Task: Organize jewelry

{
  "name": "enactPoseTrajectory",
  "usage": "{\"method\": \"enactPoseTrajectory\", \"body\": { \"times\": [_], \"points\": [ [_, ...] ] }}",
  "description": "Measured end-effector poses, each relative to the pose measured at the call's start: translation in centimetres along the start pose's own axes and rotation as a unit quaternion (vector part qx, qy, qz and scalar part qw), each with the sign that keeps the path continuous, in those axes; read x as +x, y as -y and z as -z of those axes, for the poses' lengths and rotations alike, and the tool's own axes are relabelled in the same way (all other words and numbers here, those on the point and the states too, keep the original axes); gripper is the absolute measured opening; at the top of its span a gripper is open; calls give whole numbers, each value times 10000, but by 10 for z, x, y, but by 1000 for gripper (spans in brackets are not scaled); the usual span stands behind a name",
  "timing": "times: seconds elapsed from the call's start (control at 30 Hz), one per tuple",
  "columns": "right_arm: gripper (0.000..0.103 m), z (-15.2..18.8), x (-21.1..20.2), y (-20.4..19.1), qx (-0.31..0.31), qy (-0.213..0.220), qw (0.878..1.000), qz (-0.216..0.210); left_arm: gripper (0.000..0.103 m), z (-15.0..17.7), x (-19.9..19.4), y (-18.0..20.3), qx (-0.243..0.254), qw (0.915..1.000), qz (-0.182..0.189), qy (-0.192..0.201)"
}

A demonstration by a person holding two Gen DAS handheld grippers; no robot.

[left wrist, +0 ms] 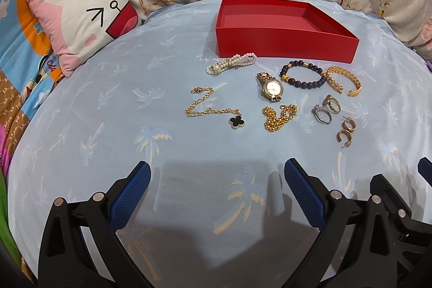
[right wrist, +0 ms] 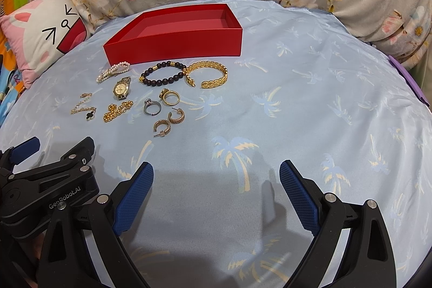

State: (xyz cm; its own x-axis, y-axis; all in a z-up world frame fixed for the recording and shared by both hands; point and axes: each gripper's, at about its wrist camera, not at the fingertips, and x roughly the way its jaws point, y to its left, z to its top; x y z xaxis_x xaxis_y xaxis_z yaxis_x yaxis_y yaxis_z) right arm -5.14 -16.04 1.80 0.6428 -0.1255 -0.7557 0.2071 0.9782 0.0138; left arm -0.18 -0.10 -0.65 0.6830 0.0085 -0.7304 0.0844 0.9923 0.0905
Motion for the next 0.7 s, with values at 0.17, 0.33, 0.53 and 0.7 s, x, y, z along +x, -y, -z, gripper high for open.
{"method": "enactPoseTrajectory", "body": {
  "times": [0.17,0.33,0.53,0.7],
  "points": [
    [93,1,6,2,4,-60,10000,-54,97,0,4,-15,-197,9994,244,-151],
    [93,-10,7,12,174,-163,9996,-122,97,-13,8,-37,-482,9980,343,-200],
    [93,-35,16,20,284,-183,9992,-201,97,-49,18,-55,-630,9968,480,-76],
    [92,-61,31,20,246,-128,9994,-223,97,-67,29,-60,-703,9963,493,-29]
  ]
}}
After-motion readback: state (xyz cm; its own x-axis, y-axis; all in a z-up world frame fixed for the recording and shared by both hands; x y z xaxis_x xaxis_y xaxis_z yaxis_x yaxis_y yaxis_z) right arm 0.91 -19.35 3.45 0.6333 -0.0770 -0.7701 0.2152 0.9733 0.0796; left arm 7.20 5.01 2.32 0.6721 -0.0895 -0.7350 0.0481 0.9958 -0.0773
